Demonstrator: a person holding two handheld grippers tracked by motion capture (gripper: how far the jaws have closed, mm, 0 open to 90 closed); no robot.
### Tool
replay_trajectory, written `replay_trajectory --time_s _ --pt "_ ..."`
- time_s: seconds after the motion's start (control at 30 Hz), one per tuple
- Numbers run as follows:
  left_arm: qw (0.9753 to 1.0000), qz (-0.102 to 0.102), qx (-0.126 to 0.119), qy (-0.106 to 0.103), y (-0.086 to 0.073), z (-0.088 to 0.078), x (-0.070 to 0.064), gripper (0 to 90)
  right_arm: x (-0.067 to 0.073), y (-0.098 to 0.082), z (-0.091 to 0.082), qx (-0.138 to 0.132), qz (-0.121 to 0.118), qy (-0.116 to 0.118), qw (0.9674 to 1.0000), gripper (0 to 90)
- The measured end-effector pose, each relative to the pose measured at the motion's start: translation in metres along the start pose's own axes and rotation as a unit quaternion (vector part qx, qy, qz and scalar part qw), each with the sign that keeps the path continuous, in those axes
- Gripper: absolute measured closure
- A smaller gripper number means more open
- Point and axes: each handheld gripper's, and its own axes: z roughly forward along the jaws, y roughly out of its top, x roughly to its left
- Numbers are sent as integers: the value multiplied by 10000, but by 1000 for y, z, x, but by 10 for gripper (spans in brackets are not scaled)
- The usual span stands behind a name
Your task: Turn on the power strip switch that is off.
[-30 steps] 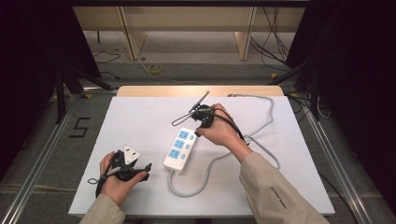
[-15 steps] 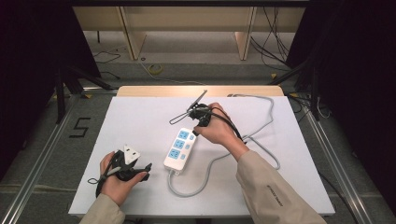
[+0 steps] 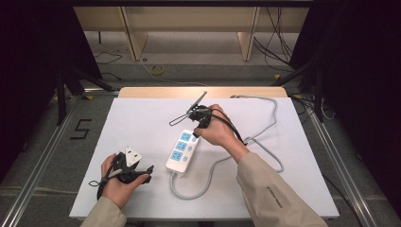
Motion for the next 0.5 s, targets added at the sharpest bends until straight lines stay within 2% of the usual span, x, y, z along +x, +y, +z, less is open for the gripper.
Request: replay_trajectory --time_s 0.5 --pt "10000 12 1 -5 0 0 0 181 -5 3 5 32 44 -20 10000 900"
